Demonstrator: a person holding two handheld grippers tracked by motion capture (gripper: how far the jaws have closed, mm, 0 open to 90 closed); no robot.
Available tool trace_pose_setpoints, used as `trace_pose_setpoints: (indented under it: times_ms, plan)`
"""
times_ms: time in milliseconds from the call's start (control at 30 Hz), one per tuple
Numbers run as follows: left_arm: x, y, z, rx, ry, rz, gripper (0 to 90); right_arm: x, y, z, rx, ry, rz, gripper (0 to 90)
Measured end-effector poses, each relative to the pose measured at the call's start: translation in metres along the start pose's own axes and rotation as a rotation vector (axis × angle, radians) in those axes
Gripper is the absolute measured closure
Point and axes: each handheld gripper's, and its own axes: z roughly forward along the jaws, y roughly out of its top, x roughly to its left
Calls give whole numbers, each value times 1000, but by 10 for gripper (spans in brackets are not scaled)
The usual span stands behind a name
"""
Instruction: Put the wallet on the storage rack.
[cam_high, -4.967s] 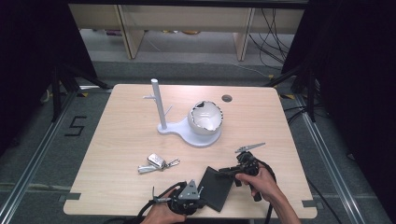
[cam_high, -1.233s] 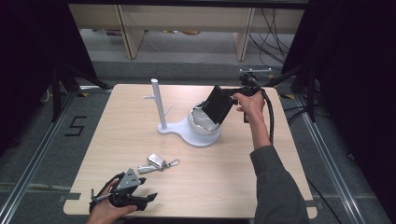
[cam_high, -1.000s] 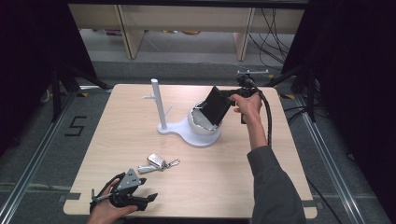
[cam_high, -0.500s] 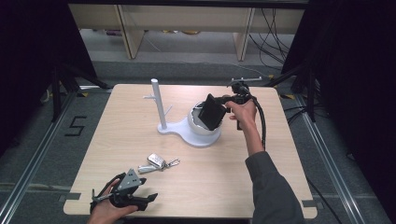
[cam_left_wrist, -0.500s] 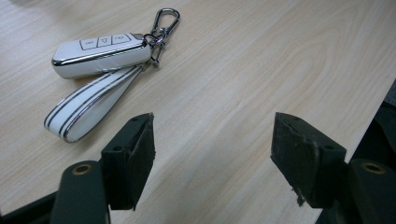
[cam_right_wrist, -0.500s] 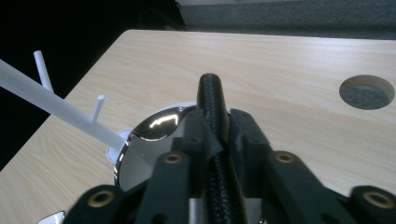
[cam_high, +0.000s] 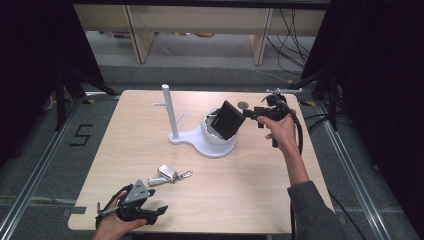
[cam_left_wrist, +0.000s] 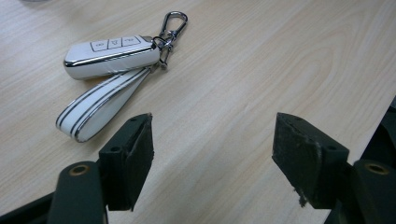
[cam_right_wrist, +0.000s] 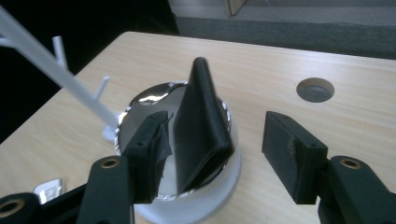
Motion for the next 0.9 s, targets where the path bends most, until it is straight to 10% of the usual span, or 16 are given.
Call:
trace_pose_setpoints:
  times_ms: [300, 900]
  plan:
    - [3, 0, -2, 0, 27, -6, 287, 17, -48, -31, -13, 68, -71, 385]
    - [5, -1, -3, -21, 26, -10, 283, 41, -113, -21, 37, 53, -115, 329]
